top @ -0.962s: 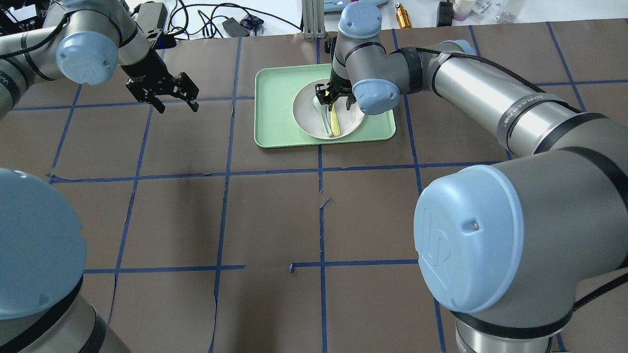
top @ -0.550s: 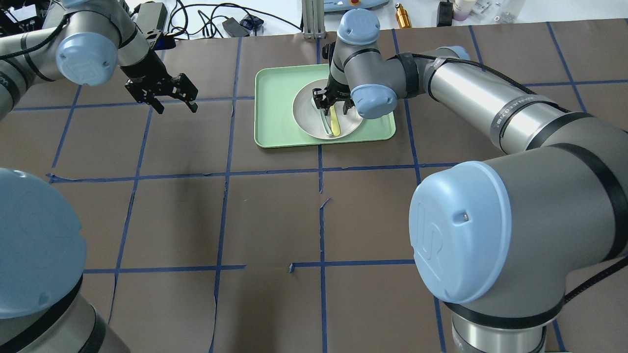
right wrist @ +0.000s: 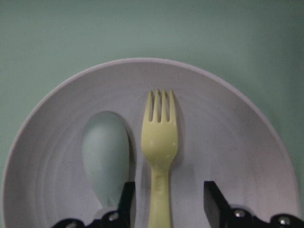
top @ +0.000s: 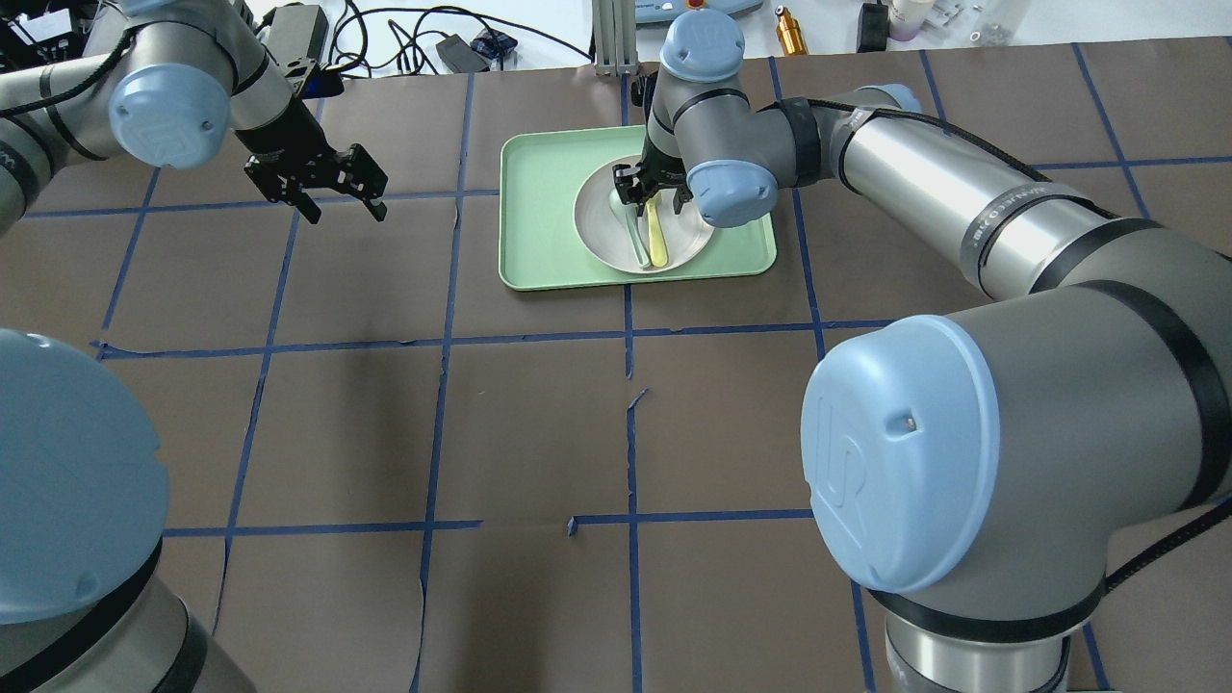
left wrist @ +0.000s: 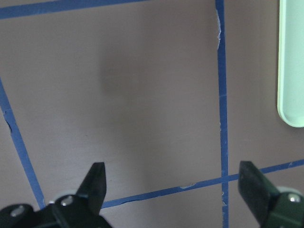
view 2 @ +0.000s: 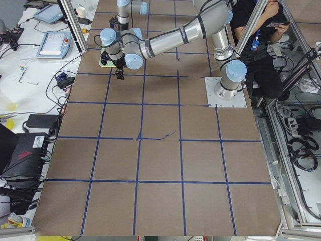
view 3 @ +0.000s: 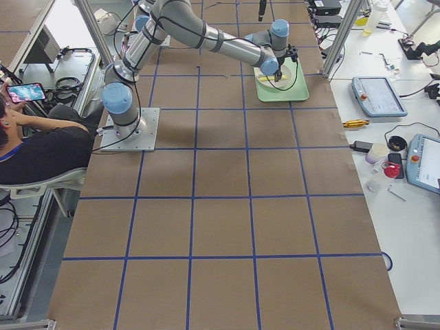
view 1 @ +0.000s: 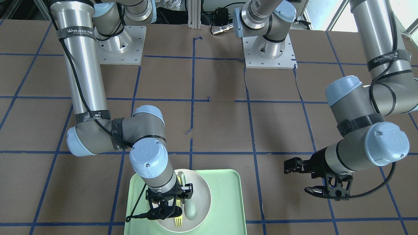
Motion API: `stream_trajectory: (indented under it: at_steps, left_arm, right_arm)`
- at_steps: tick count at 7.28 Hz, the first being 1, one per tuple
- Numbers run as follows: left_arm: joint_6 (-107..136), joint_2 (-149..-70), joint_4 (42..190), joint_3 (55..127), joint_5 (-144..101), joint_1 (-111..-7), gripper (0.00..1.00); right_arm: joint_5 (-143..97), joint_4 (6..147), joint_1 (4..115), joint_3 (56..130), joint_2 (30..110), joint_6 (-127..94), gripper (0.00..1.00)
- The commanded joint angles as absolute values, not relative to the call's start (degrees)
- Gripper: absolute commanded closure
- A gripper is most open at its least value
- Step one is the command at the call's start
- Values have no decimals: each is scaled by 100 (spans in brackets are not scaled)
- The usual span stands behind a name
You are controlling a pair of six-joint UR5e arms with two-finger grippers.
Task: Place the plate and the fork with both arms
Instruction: 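Lower the right gripper onto the yellow fork and close on it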
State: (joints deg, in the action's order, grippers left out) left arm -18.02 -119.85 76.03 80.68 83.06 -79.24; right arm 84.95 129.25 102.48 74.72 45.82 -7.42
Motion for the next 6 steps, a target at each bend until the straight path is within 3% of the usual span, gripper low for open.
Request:
stream_trajectory:
  at_steps: [1,6]
  left_arm:
    - [-1802,-11988,7603,8068,8297,-7928,0]
    - [-1802,-12006,7603,8068,8297,-7919,0]
  right_arm:
    - [8586,12920,10248,7479,4553,-721,42]
    - [8552,12920,10248,7471,4517,-729,42]
